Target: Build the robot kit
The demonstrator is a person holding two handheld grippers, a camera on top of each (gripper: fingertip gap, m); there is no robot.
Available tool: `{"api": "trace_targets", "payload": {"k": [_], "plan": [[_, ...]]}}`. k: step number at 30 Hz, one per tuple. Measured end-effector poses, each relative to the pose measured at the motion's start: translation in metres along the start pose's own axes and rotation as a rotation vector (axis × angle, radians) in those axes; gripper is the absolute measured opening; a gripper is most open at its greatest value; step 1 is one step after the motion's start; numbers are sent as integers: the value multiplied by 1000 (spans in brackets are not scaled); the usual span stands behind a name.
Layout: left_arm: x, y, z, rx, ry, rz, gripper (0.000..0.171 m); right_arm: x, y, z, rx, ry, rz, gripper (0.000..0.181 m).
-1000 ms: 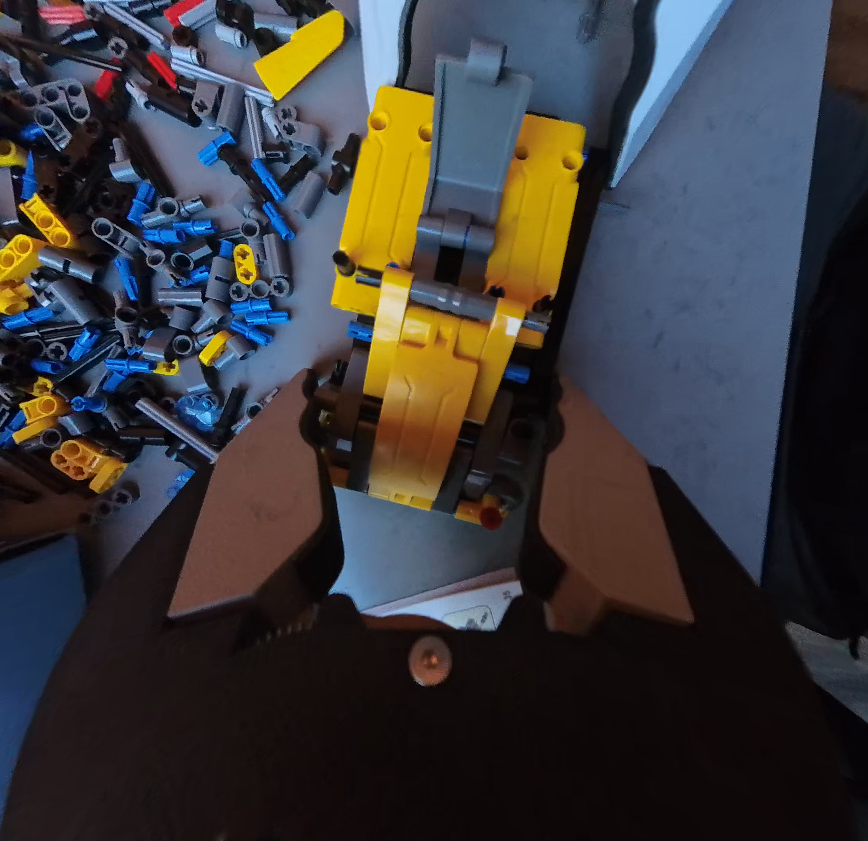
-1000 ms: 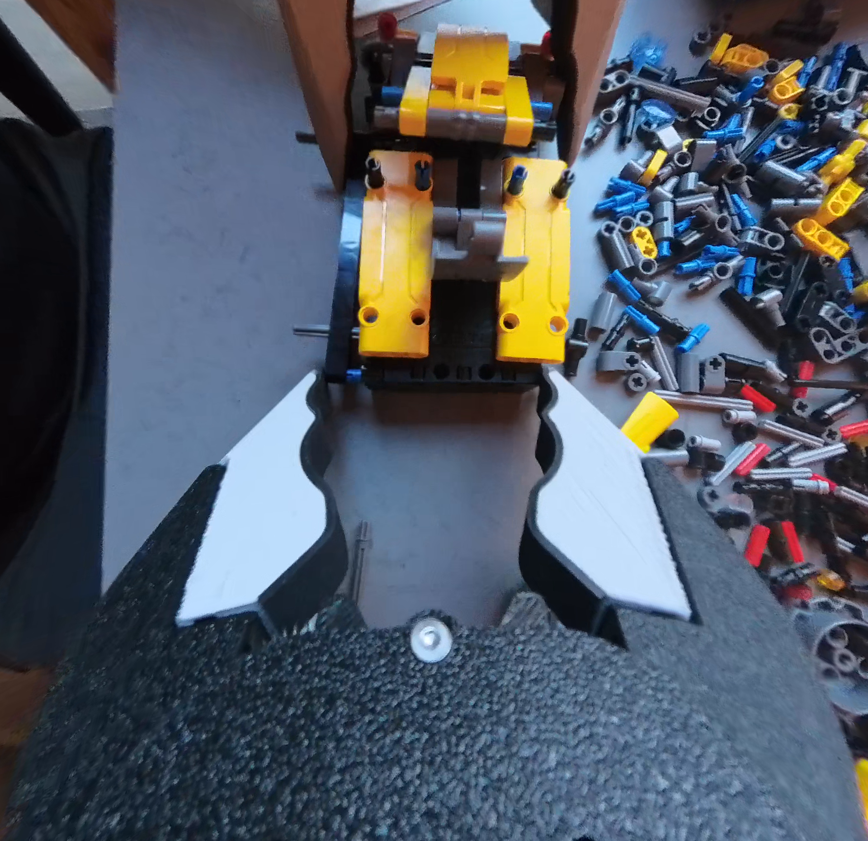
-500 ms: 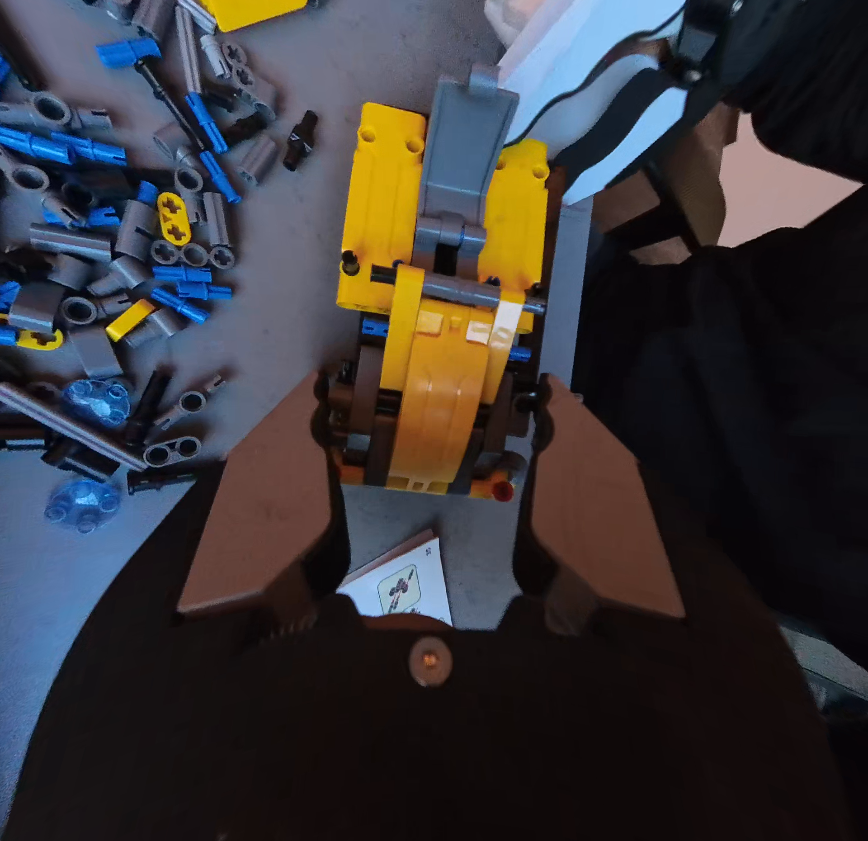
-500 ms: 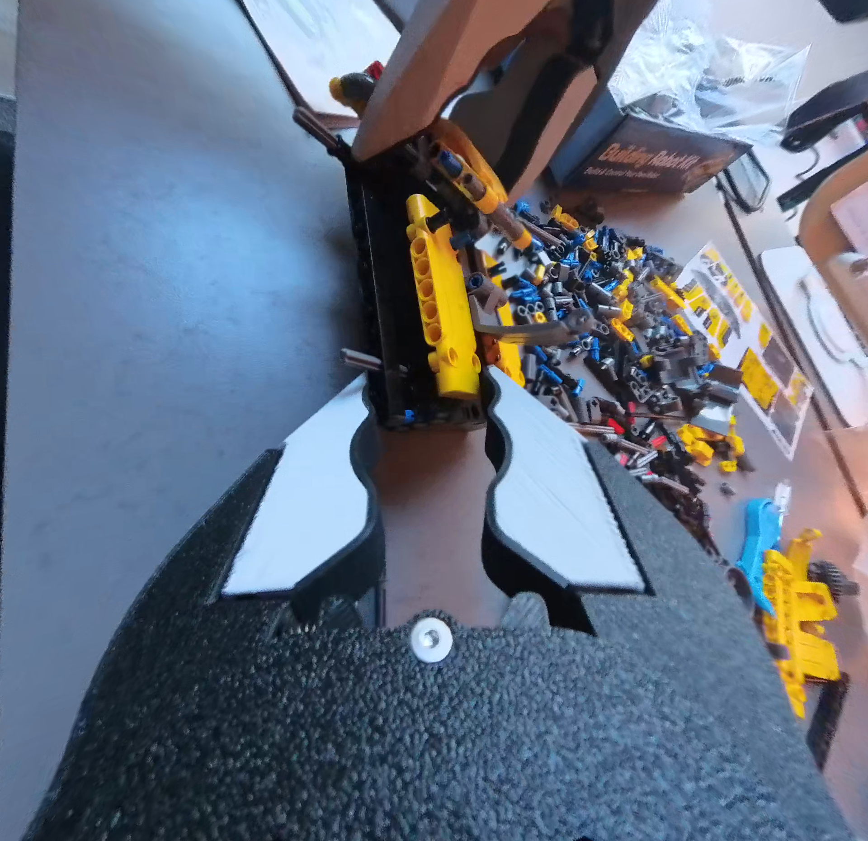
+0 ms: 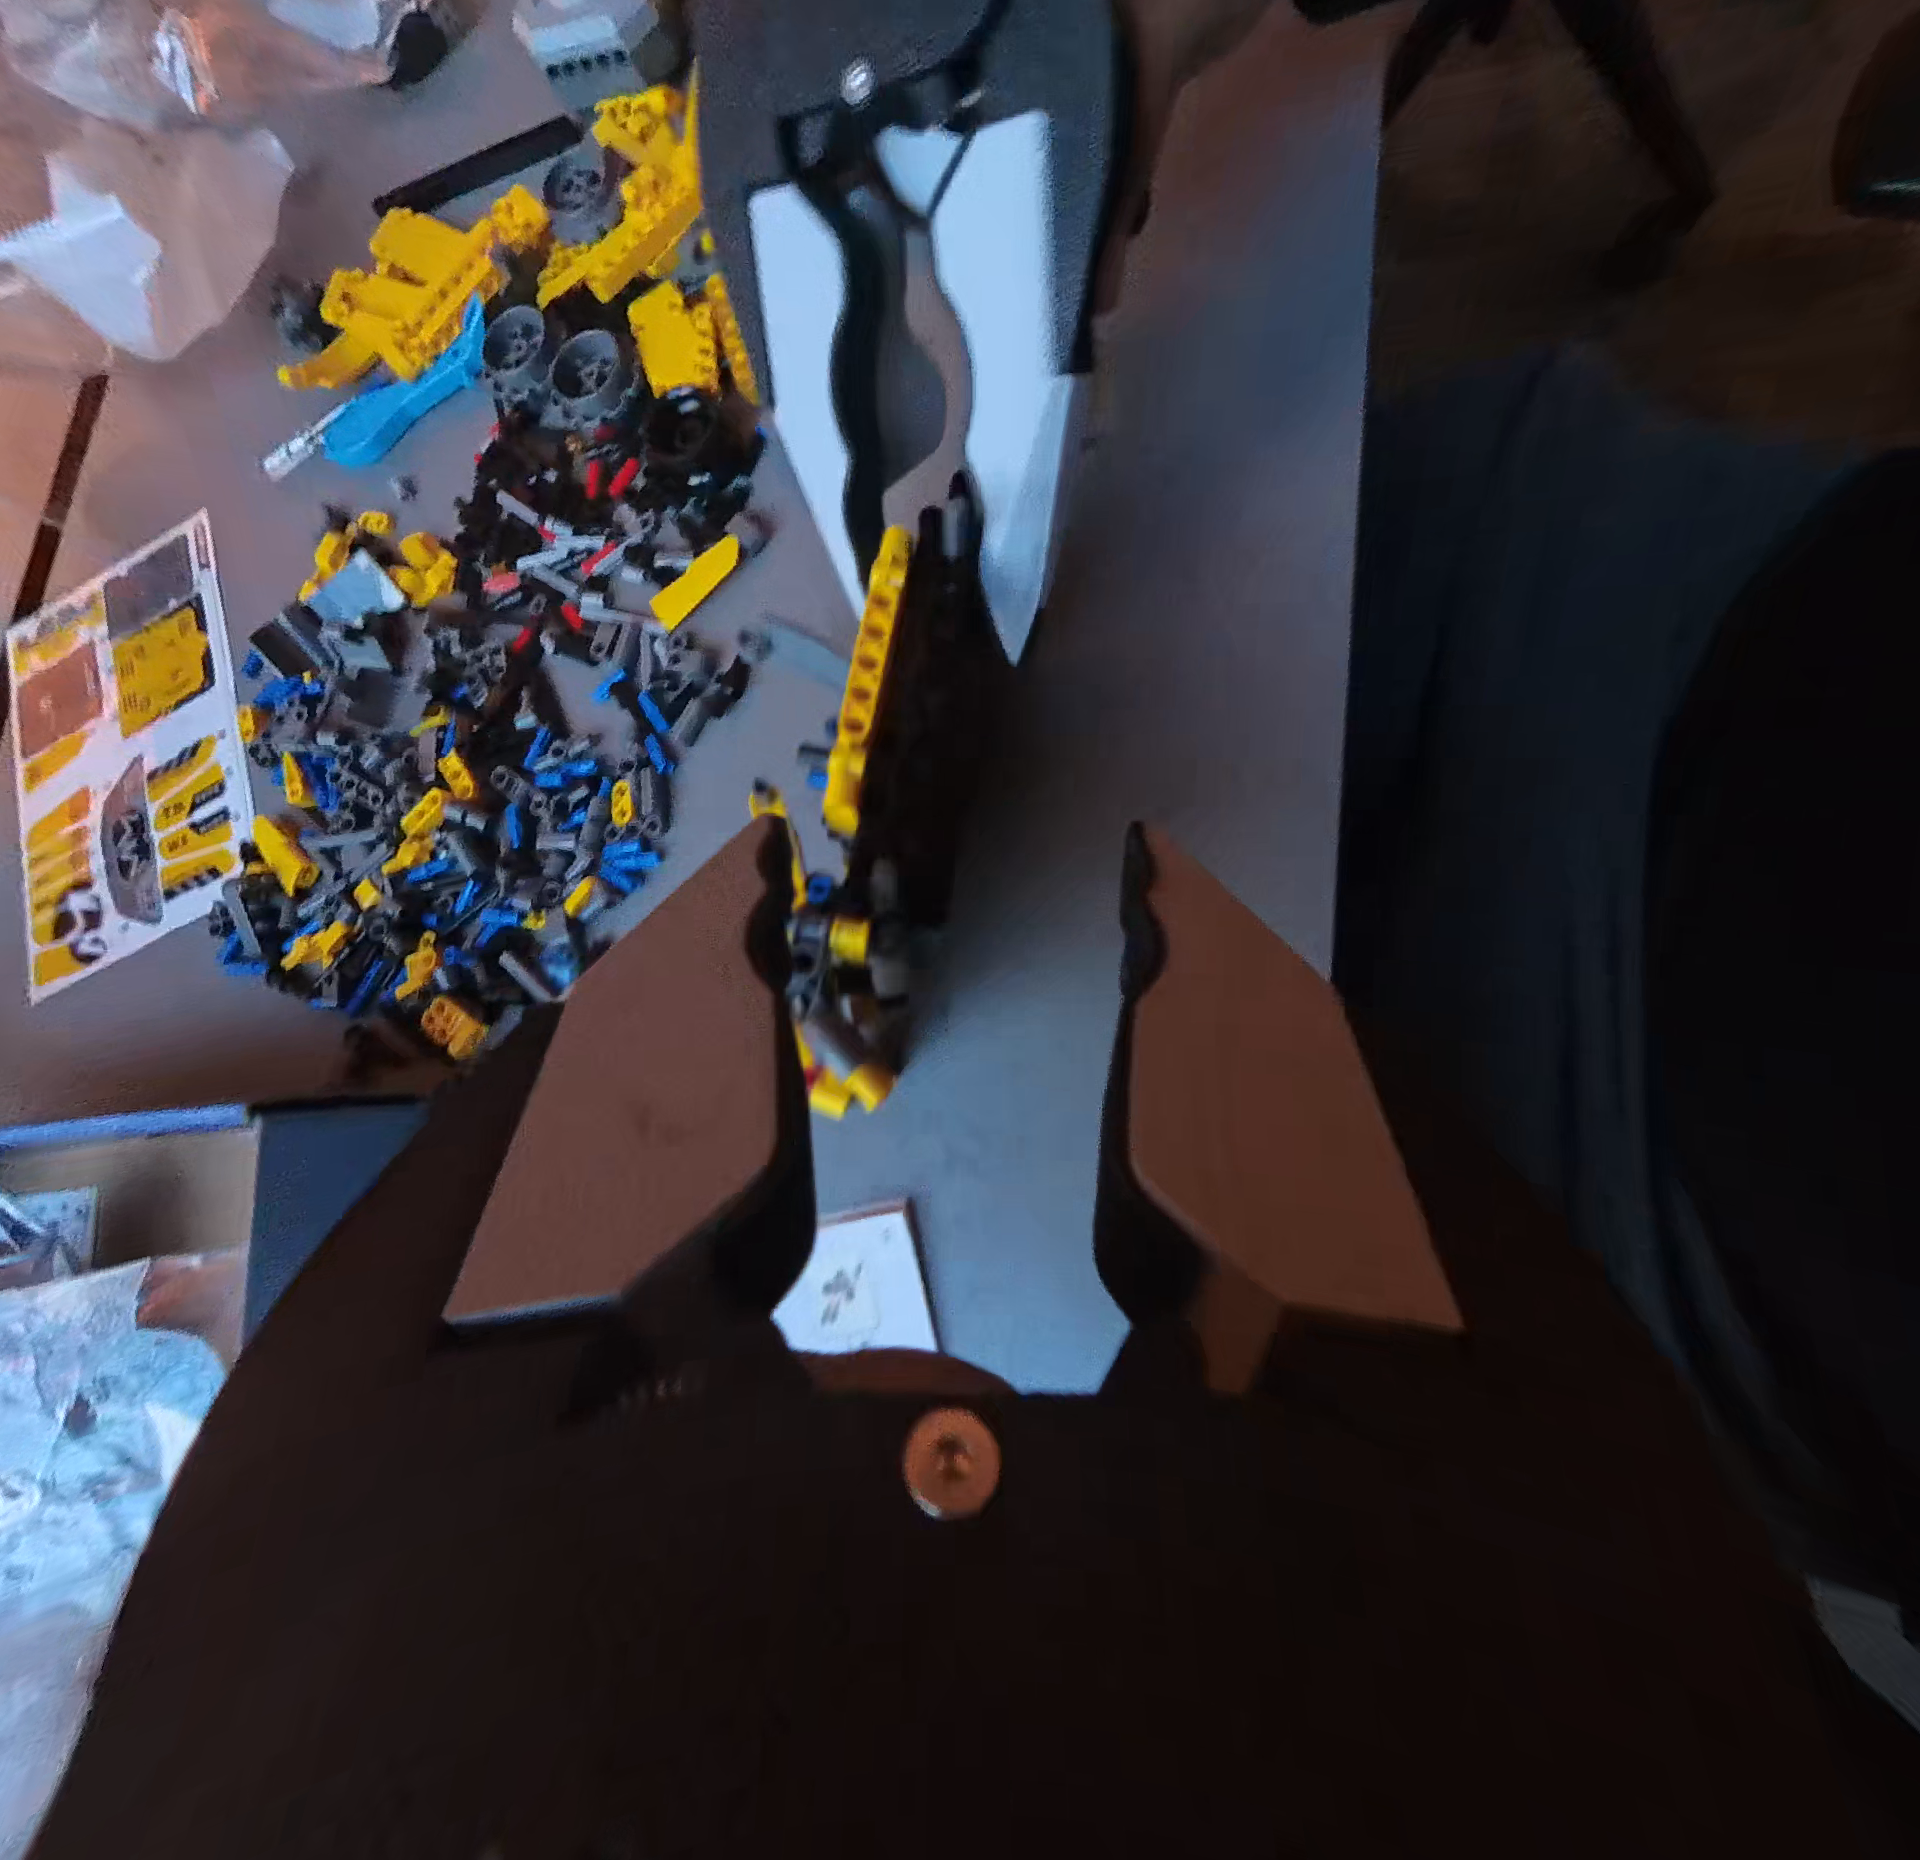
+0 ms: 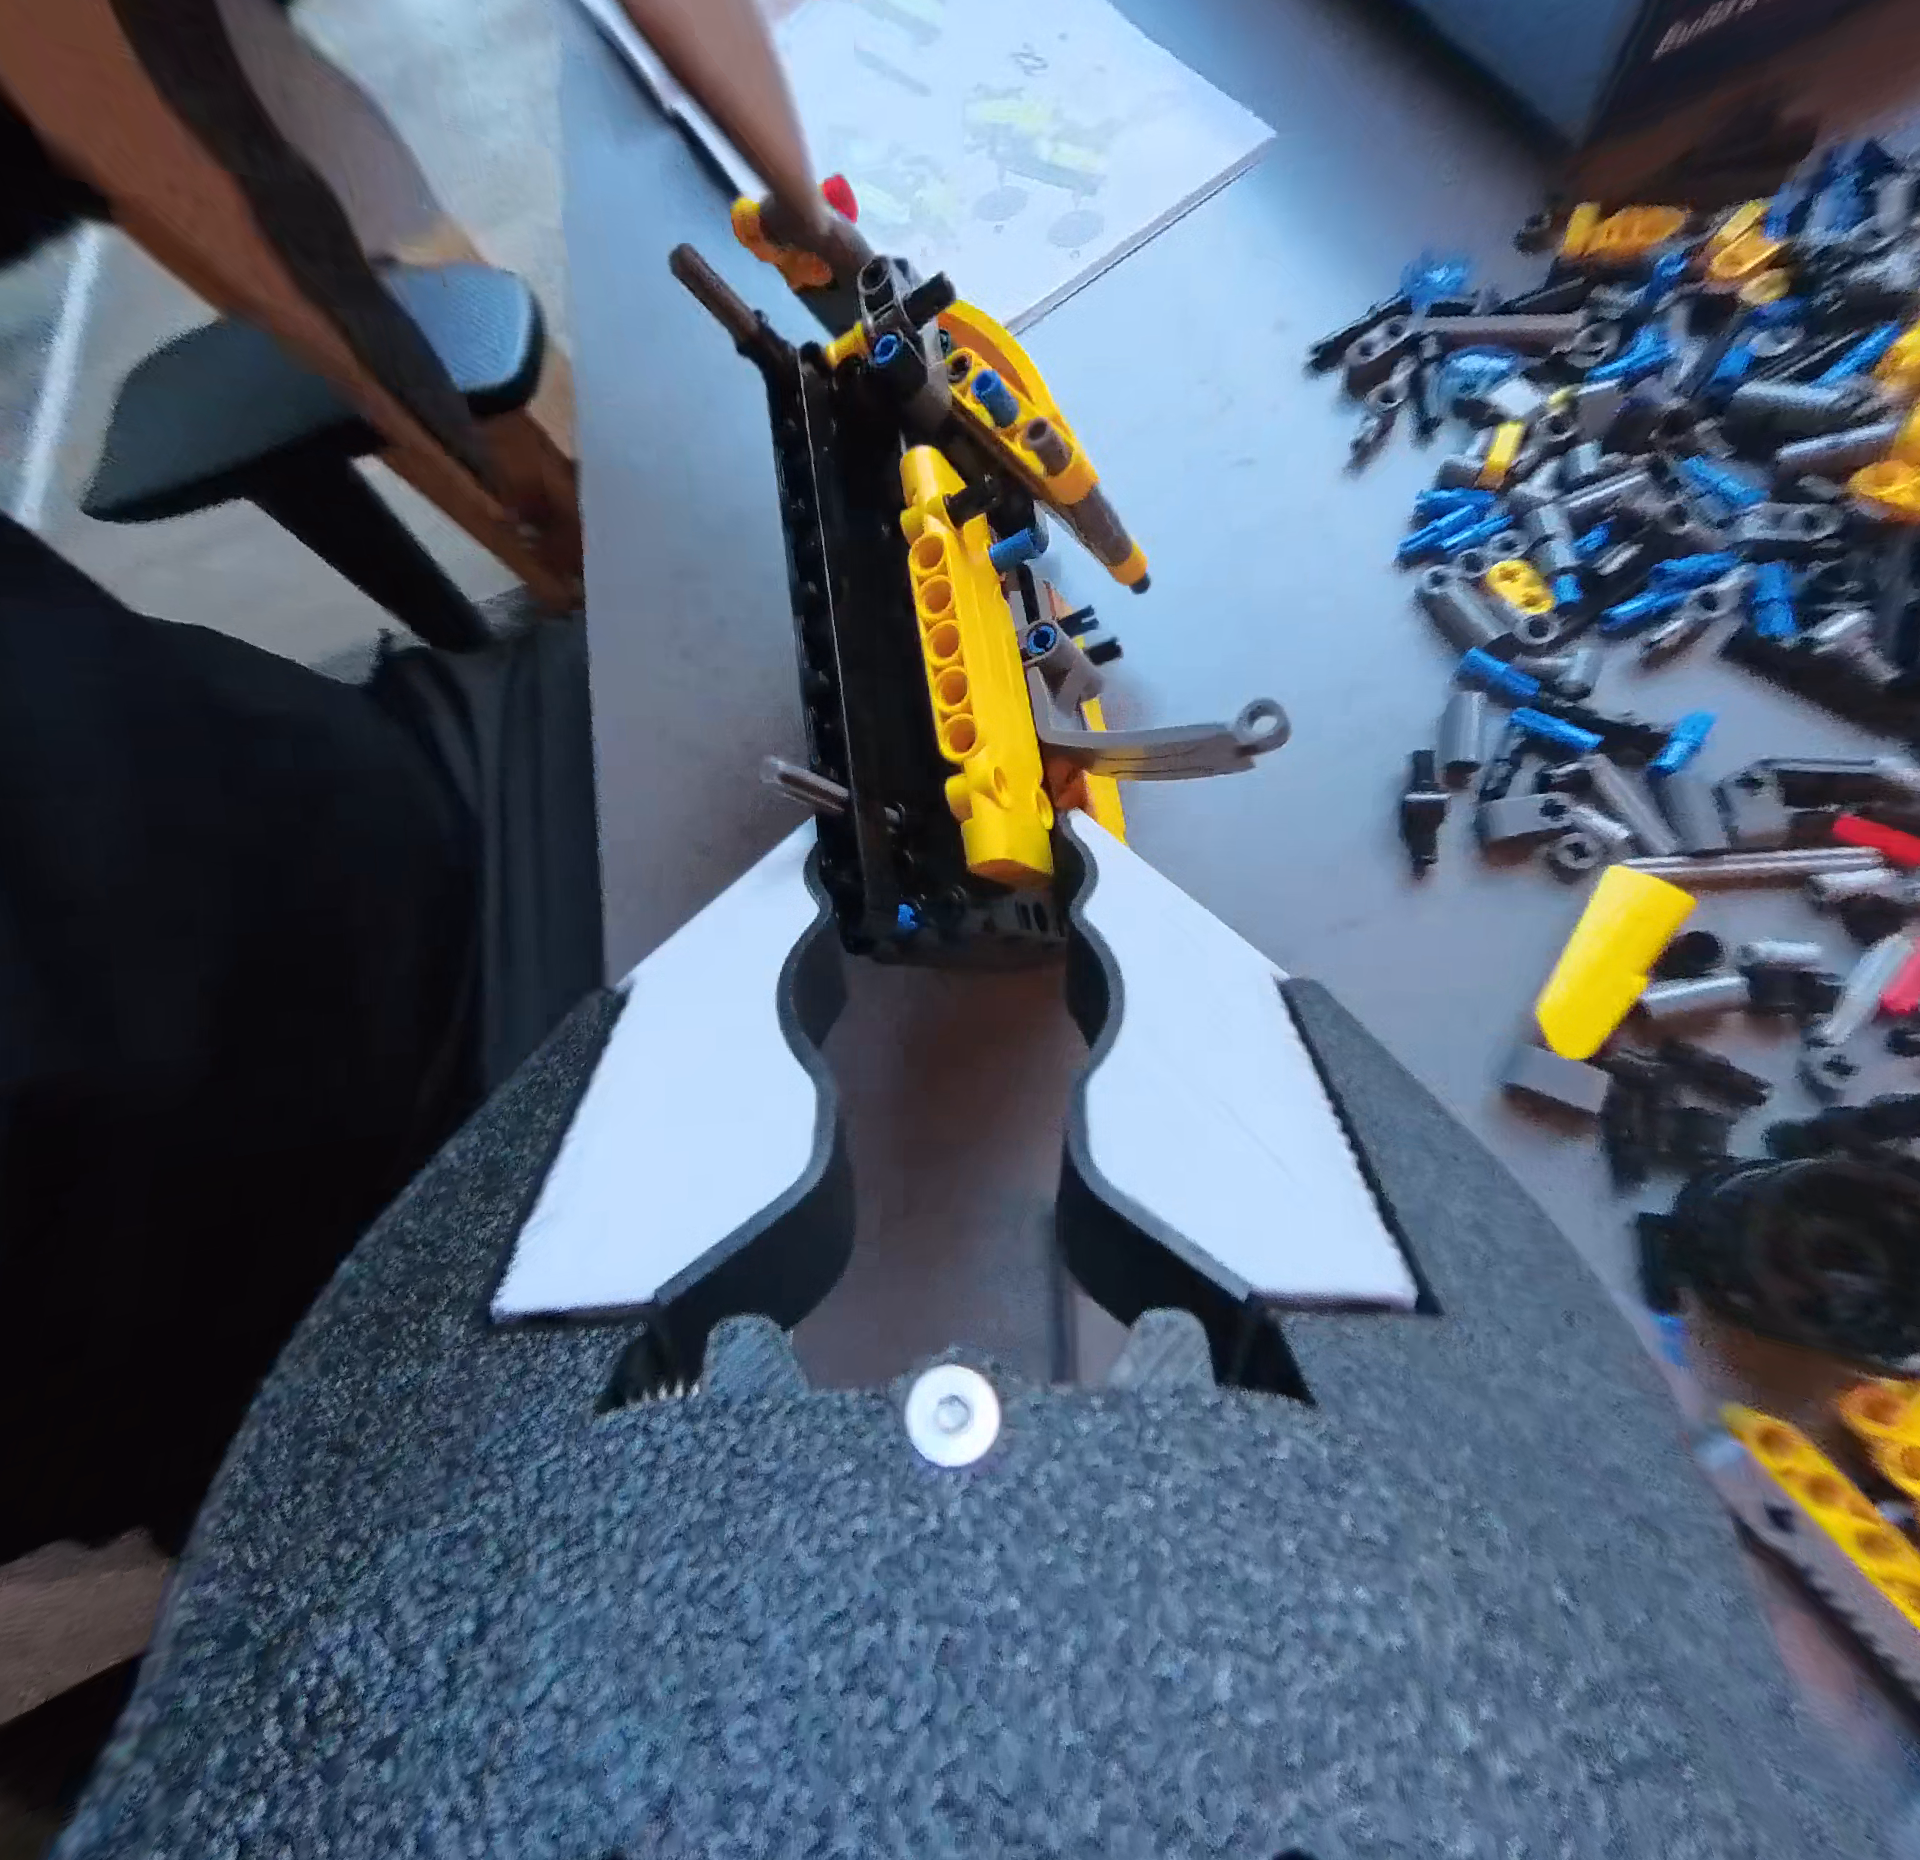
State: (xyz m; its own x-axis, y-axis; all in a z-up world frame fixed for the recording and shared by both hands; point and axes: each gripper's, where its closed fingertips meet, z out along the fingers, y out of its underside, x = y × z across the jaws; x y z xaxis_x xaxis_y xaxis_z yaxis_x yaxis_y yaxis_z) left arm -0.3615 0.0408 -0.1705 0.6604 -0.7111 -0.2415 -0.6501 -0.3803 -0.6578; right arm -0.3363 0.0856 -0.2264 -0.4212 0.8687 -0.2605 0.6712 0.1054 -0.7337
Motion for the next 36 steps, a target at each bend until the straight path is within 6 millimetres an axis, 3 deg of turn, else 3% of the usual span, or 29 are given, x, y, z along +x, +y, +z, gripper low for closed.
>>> {"api": "trace_targets", "payload": {"k": [2,4,5,8,10,12,16,20,26,29,31,32,34,35,36], "plan": [[1,-1,9,-17,-41,43,53,-14,1,3,-22,-99,60,38],[-3,17,23,-138,-22,78,64,-27,0,5,-34,-187,108,38],[-5,25,30,-184,-3,76,70,-28,-1,6,-33,-203,126,38],[2,41,44,-228,120,39,56,-23,-4,6,-8,-175,152,38],[3,40,45,-195,152,7,53,-17,-5,-1,8,-92,113,40],[4,39,45,-164,194,-38,50,-11,-9,-19,65,25,45,41],[3,38,47,-101,275,-96,49,-15,-18,-56,206,150,-26,16],[4,36,47,-68,328,-109,49,-11,-17,-56,149,222,-93,1],[4,35,48,-62,315,-98,49,-10,-41,-59,27,270,-168,0],[5,34,49,-57,298,-87,48,-10,-20,-40,-111,253,-167,0],[4,34,49,-56,287,-89,47,-8,-22,-45,-124,287,-182,0],[4,34,50,-53,288,-94,46,-5,-29,-53,-126,343,-217,0],[4,34,50,-50,291,-93,46,-17,-55,-67,-34,325,-243,0],[4,34,50,-49,290,-91,46,-20,-57,-66,-41,302,-232,0],[4,33,50,-48,289,-91,46,-15,-38,-56,-152,303,-220,0]]}}
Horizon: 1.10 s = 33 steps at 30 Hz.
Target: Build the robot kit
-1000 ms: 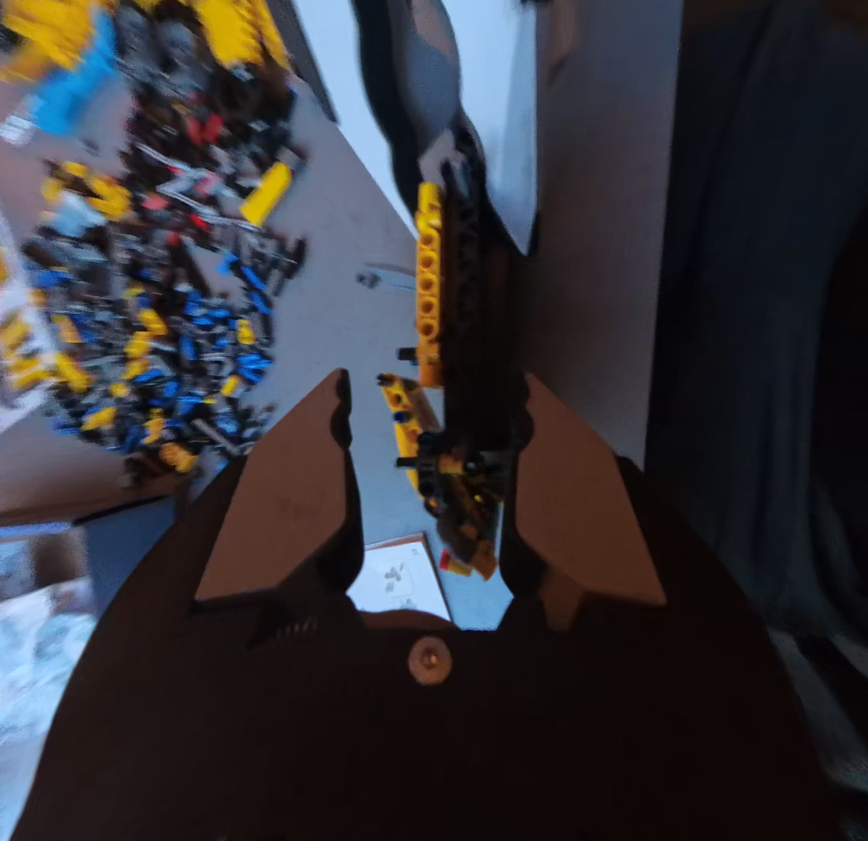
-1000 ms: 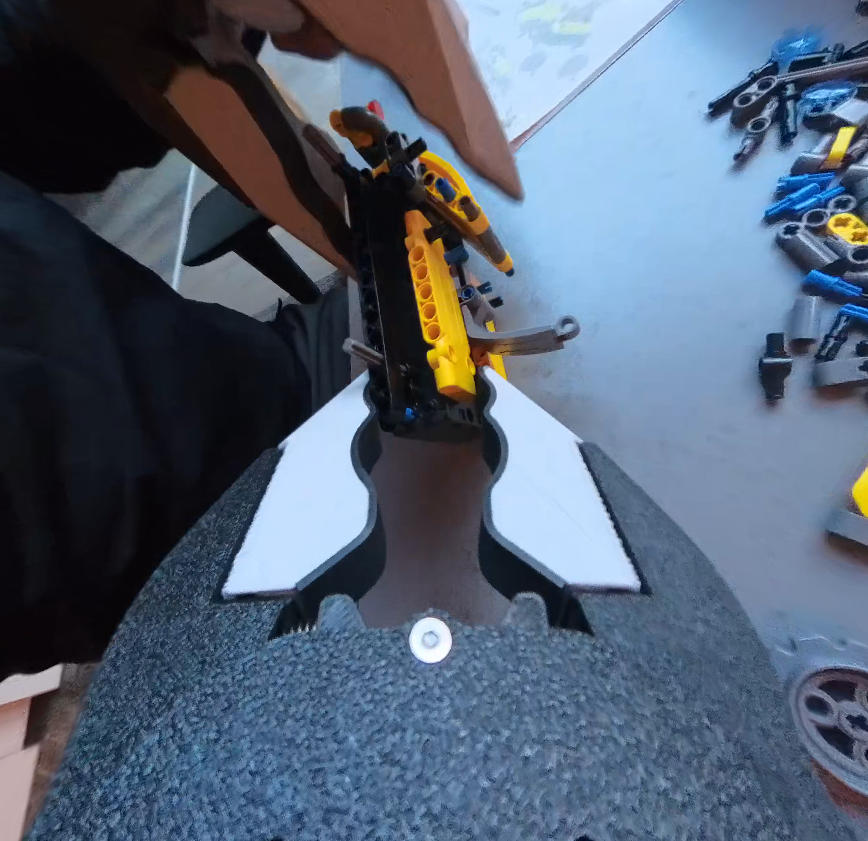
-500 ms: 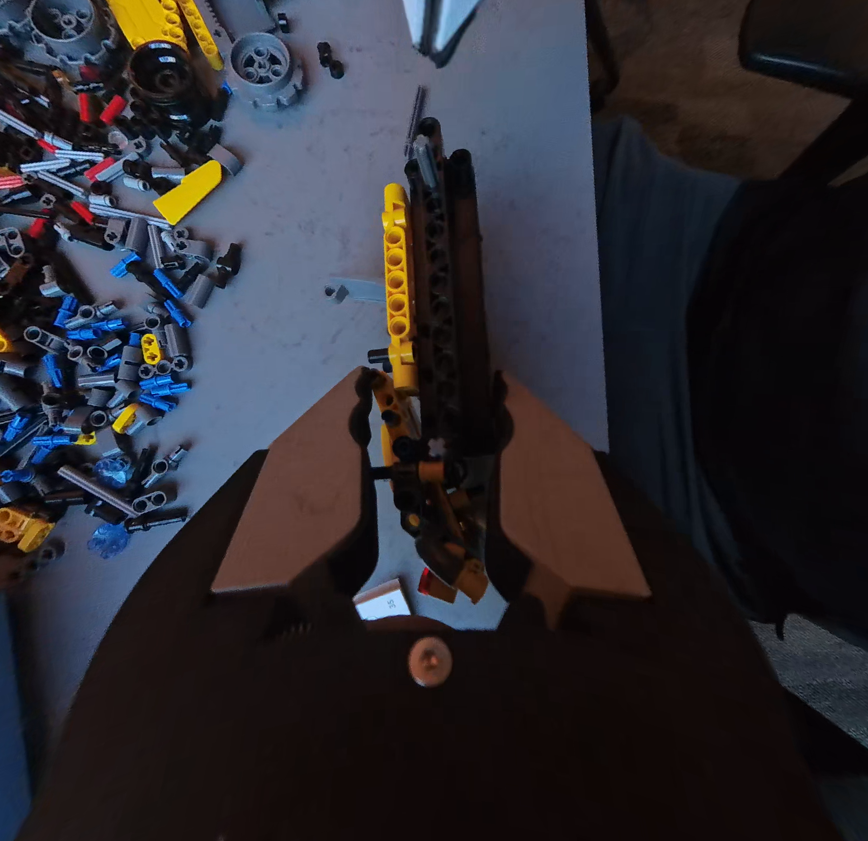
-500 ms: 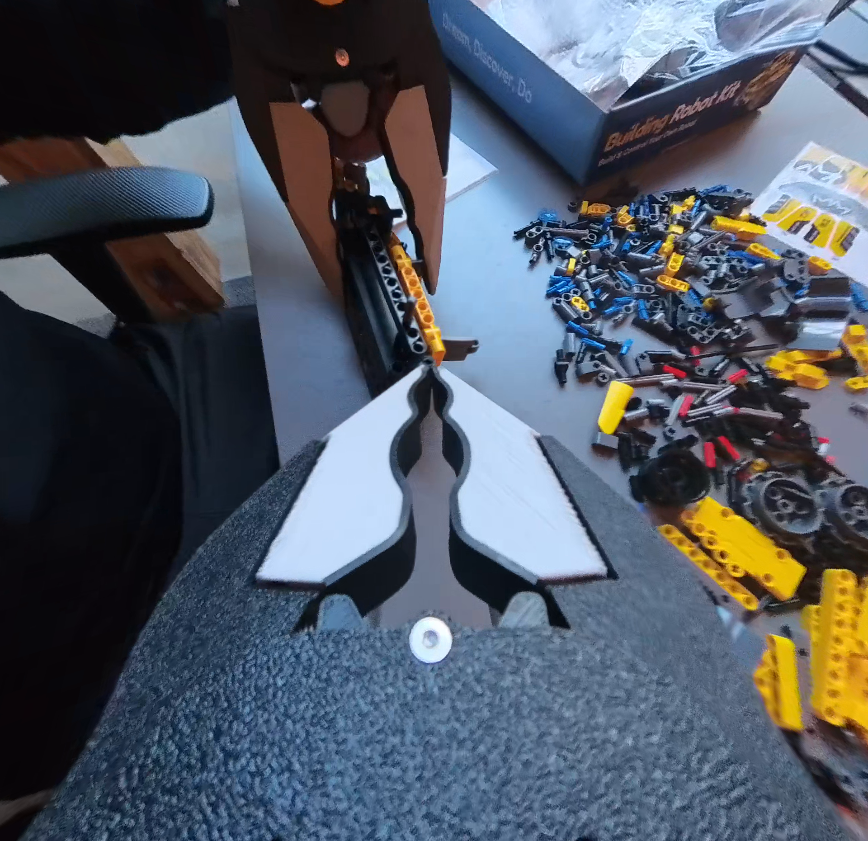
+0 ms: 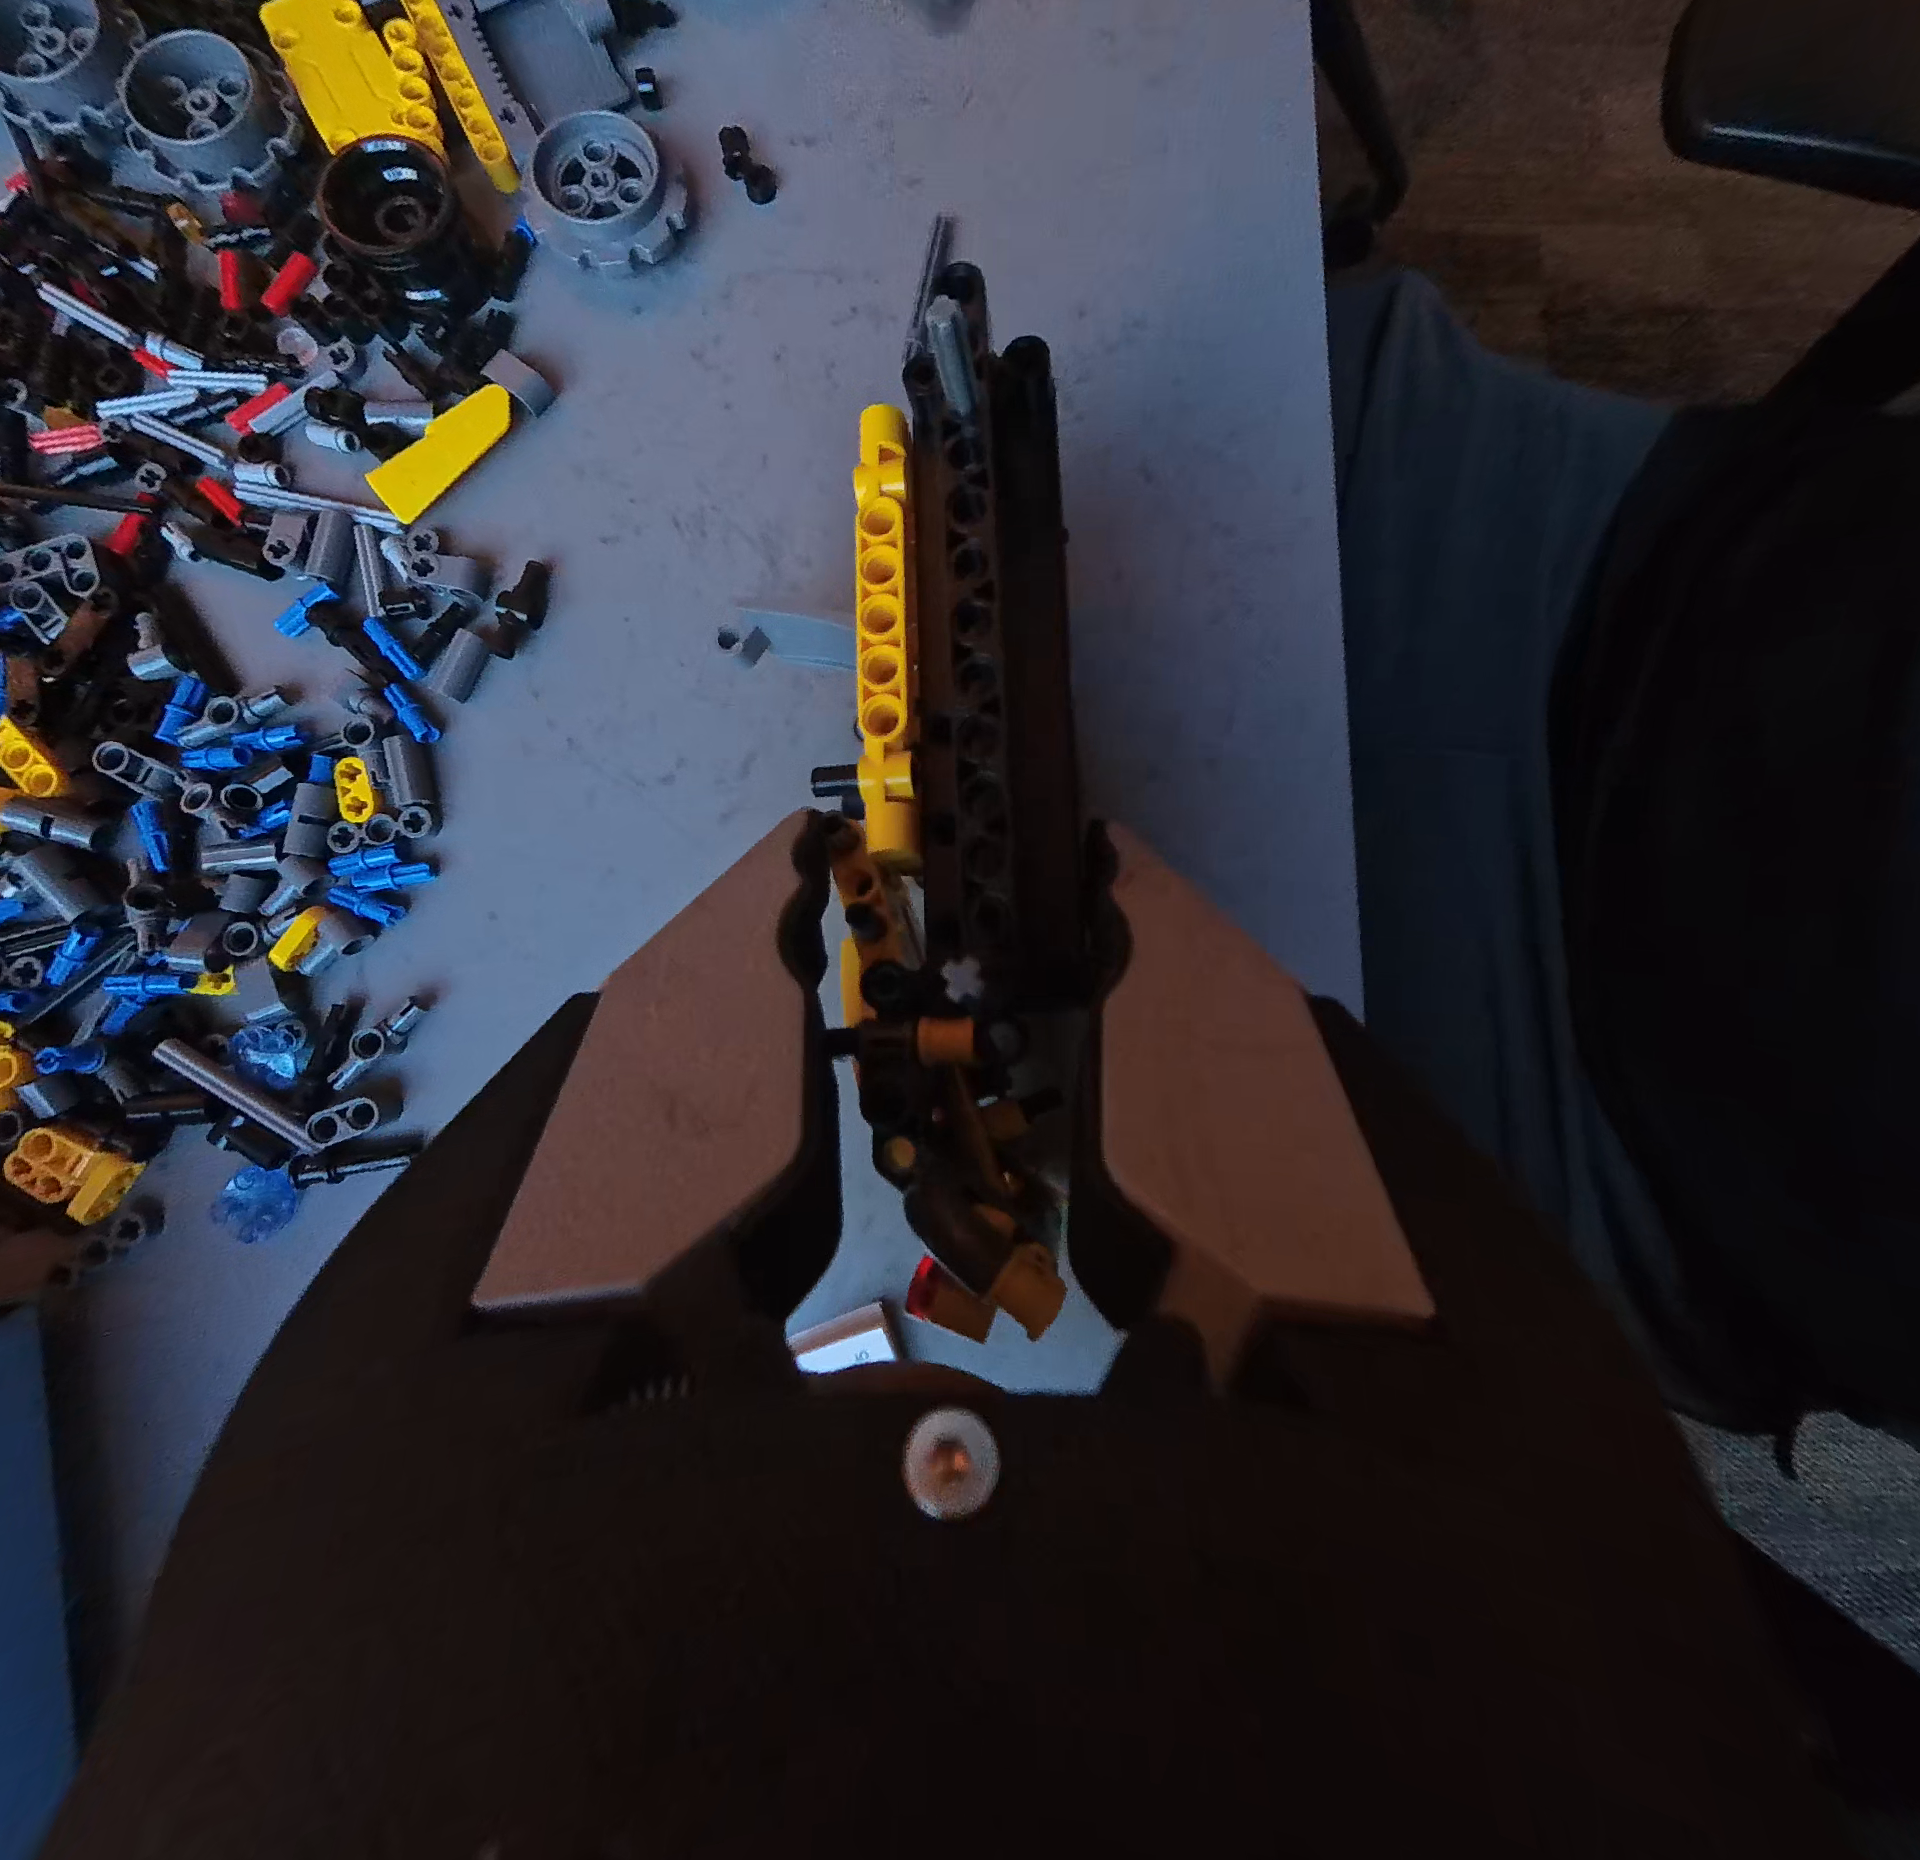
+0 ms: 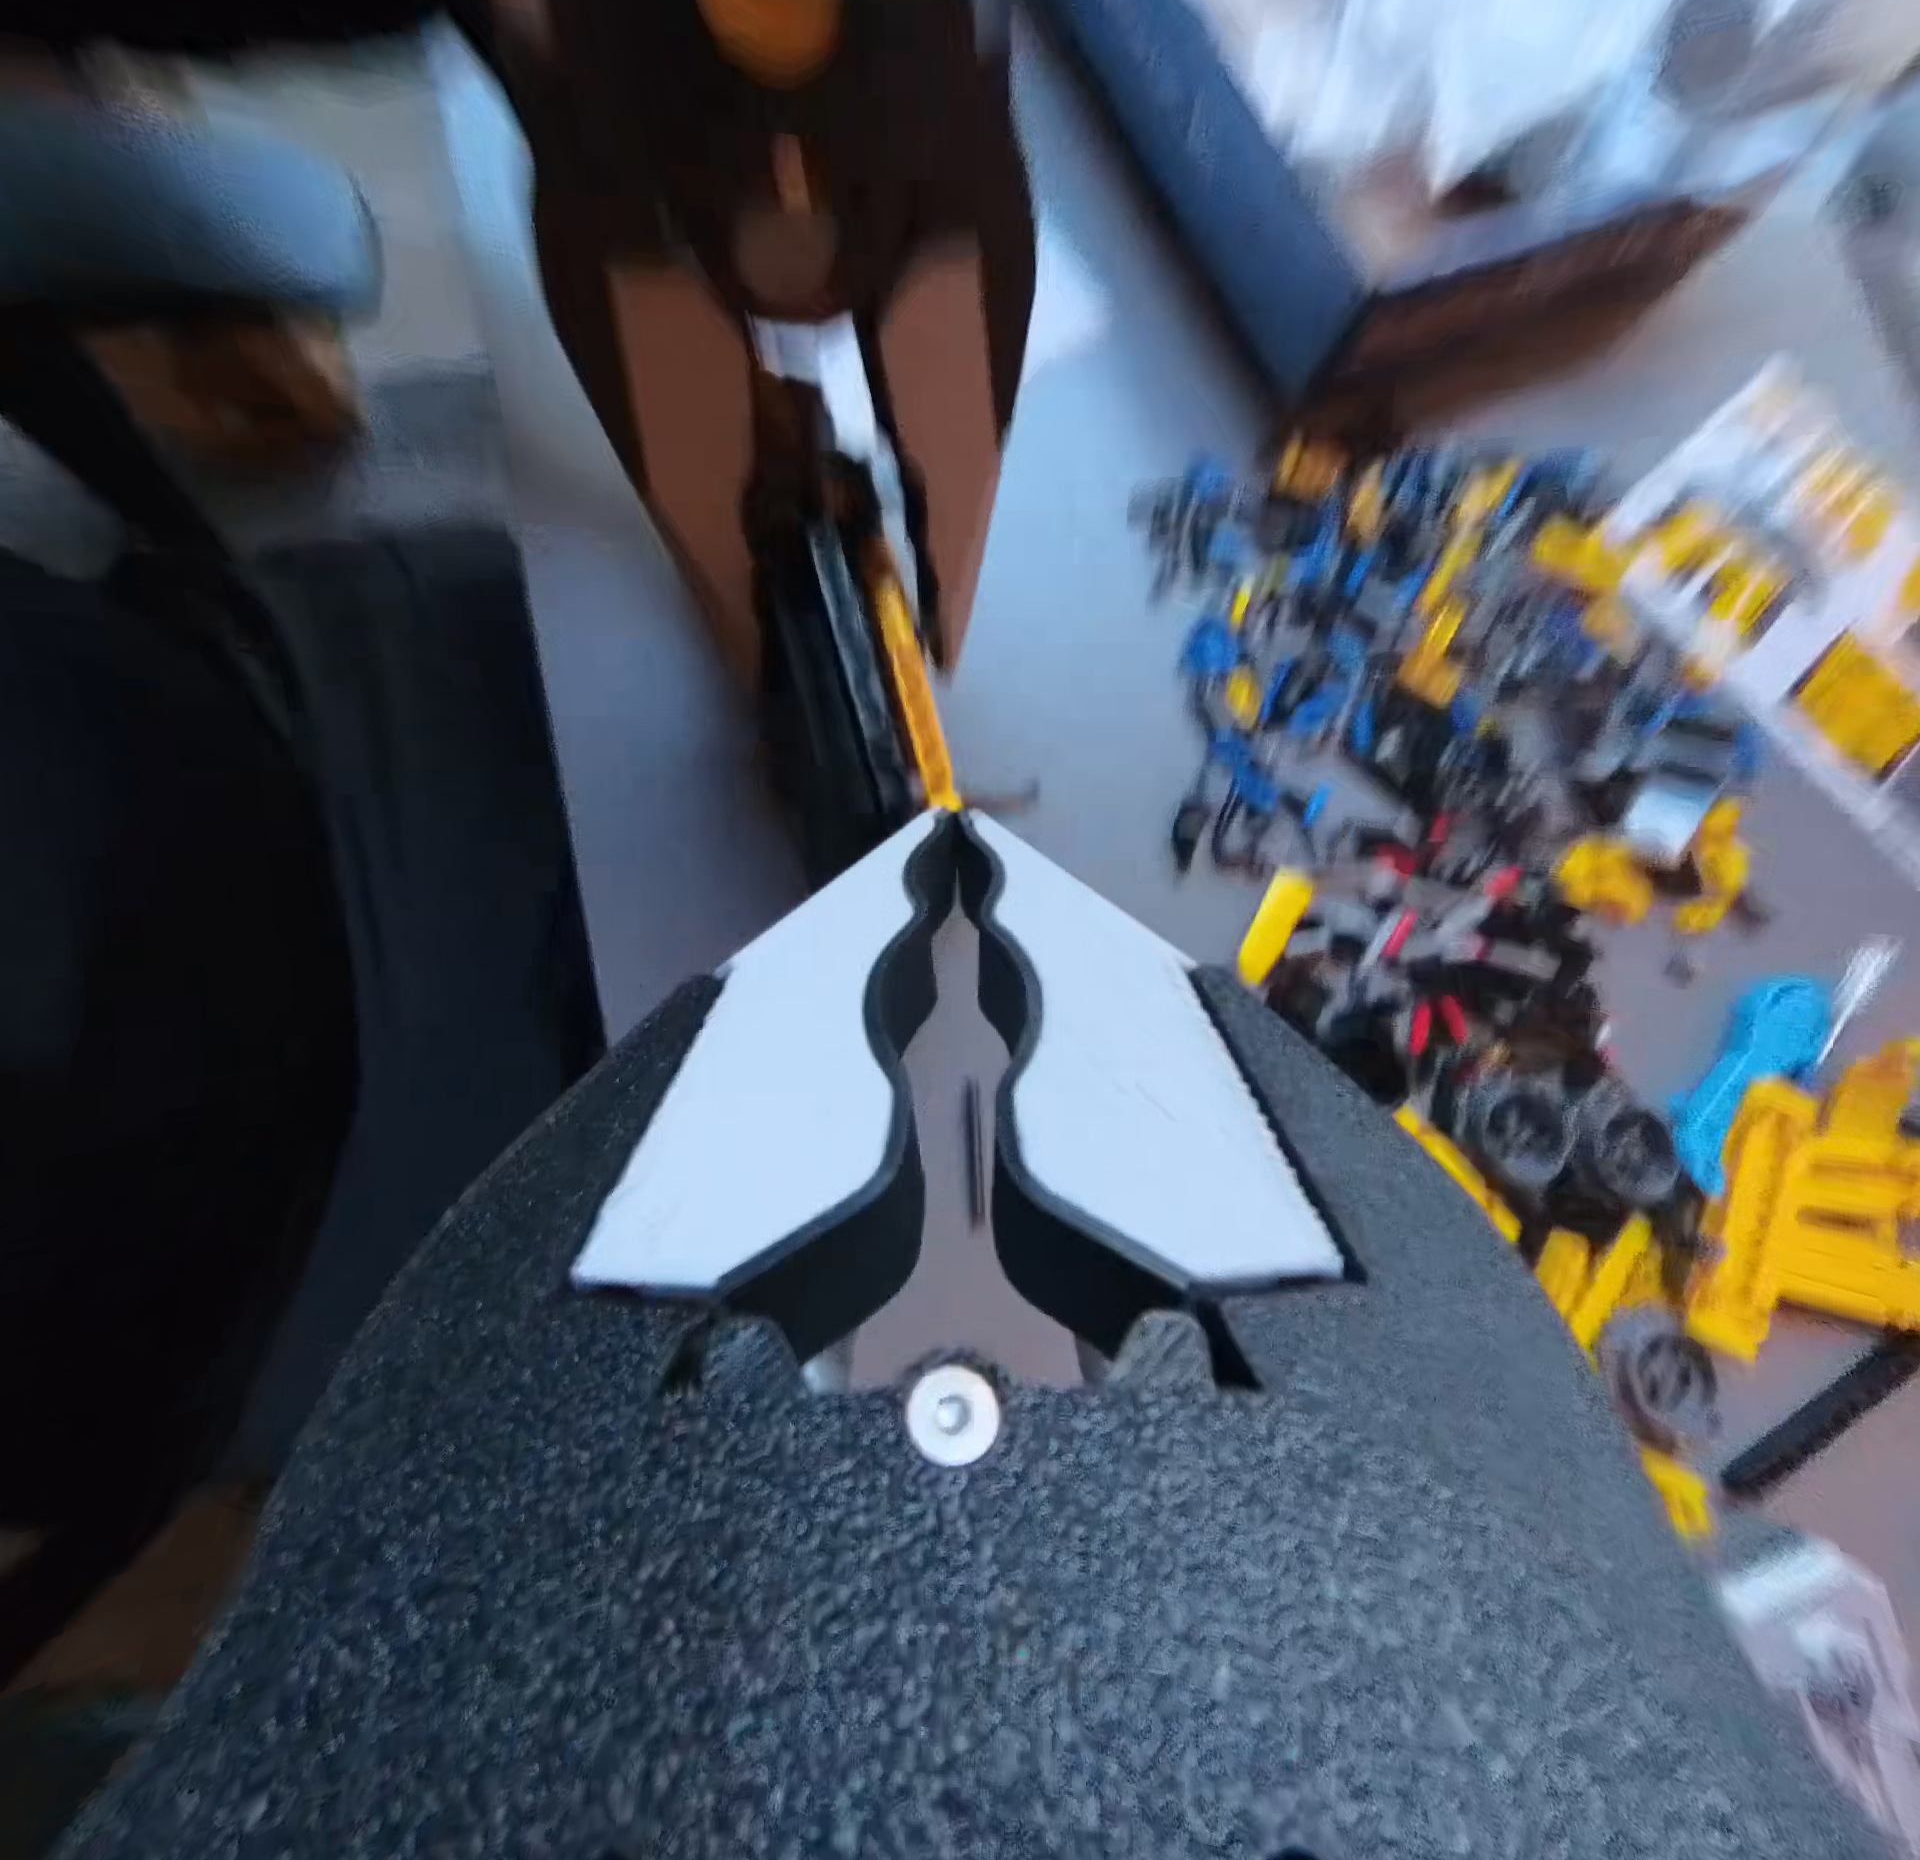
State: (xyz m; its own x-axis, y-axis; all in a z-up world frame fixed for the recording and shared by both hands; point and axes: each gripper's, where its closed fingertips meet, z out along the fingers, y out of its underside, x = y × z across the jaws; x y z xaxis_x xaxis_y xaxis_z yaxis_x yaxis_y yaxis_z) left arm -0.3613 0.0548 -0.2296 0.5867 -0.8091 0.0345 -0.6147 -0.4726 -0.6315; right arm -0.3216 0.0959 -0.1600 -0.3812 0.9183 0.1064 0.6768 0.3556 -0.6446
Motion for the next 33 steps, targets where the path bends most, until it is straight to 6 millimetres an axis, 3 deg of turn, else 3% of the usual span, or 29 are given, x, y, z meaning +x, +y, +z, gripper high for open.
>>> {"api": "trace_targets", "payload": {"k": [1,3,6,7,9,12,15,19,22,27,33], "plan": [[0,0,0,1,-2,2,46,-3,27,18,-152,-3,-23,1],[0,2,1,-18,-16,25,43,-12,46,32,-253,-4,-87,0],[-2,3,0,-14,-35,28,43,-7,11,11,-51,-13,2,0],[-2,2,0,-4,-34,21,43,-3,9,7,-32,-8,29,0],[-3,2,0,-4,-32,18,43,8,15,6,-53,77,8,0],[-5,1,0,-2,-24,2,45,-8,3,4,31,7,20,0],[-13,-1,-3,8,-74,7,54,-8,14,16,0,26,19,0],[-4,-3,-3,18,-125,71,70,-12,12,14,54,19,27,0],[-3,-4,-4,-23,-173,160,56,-17,19,21,46,16,18,0],[-3,-4,-1,-75,-184,218,52,-18,20,20,73,38,17,0],[-4,-14,0,-59,-201,247,68,-22,14,18,123,-2,42,0]]}}
